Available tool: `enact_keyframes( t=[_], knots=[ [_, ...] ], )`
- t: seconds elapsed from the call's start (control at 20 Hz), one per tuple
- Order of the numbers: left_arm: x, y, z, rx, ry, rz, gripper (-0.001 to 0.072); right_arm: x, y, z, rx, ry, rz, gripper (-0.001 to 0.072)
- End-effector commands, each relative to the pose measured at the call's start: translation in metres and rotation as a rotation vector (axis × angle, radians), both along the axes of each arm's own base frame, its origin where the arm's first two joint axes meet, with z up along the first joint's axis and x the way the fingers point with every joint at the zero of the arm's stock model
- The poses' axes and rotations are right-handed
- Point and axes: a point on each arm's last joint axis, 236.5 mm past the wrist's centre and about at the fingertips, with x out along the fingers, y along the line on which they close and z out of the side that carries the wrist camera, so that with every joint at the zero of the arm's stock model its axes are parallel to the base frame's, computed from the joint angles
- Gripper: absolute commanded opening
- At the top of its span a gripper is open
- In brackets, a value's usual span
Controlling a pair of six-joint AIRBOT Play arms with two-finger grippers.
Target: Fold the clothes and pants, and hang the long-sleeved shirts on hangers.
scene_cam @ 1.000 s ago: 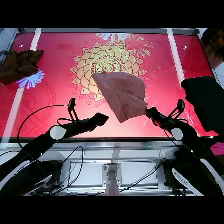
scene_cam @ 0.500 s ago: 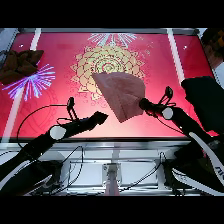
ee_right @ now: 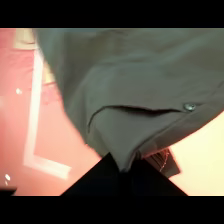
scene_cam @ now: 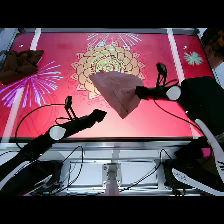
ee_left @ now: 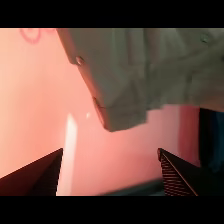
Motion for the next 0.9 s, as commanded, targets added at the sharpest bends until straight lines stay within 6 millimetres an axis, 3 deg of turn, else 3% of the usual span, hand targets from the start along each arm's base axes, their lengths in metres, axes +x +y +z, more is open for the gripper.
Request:
enact_keyframes(
  t=[0.0, 0.15, 0.2, 0.3, 0.35, 0.45, 0.55, 0.7, 0.85],
  knots=[
    [0.039, 0.032, 0.046, -0.021, -0.204, 0.179, 0.0708, -0.035, 0.016, 0.11, -0.059, -0.164, 0.289, 0.0016],
    [0.058, 0.07, 0.116, -0.038, -0.472, 0.323, 0.0704, -0.074, 0.015, 0.215, -0.063, -0.395, 0.377, 0.0017],
    [0.058, 0.08, 0.135, -0.062, -0.522, 0.36, 0.0688, -0.088, 0.012, 0.241, -0.075, -0.467, 0.393, 0.0016],
    [0.054, 0.087, 0.151, -0.09, -0.551, 0.374, 0.0666, -0.11, -0.004, 0.27, -0.129, -0.56, 0.385, 0.0016],
    [0.053, 0.087, 0.152, -0.093, -0.549, 0.367, 0.0666, -0.114, -0.016, 0.271, -0.181, -0.568, 0.365, 0.0016],
    [0.052, 0.084, 0.148, -0.084, -0.539, 0.352, 0.0666, -0.114, -0.049, 0.247, -0.337, -0.49, 0.33, 0.0016],
    [0.051, 0.076, 0.139, -0.067, -0.517, 0.318, 0.0666, -0.107, -0.082, 0.208, -0.478, -0.355, 0.291, 0.0016],
    [0.047, 0.065, 0.124, -0.05, -0.471, 0.267, 0.0666, -0.099, -0.123, 0.136, -0.642, -0.158, 0.246, 0.0016],
    [0.045, 0.06, 0.117, -0.041, -0.45, 0.243, 0.0666, -0.094, -0.162, 0.06, -0.699, 0.007, 0.184, 0.0017]
  ],
)
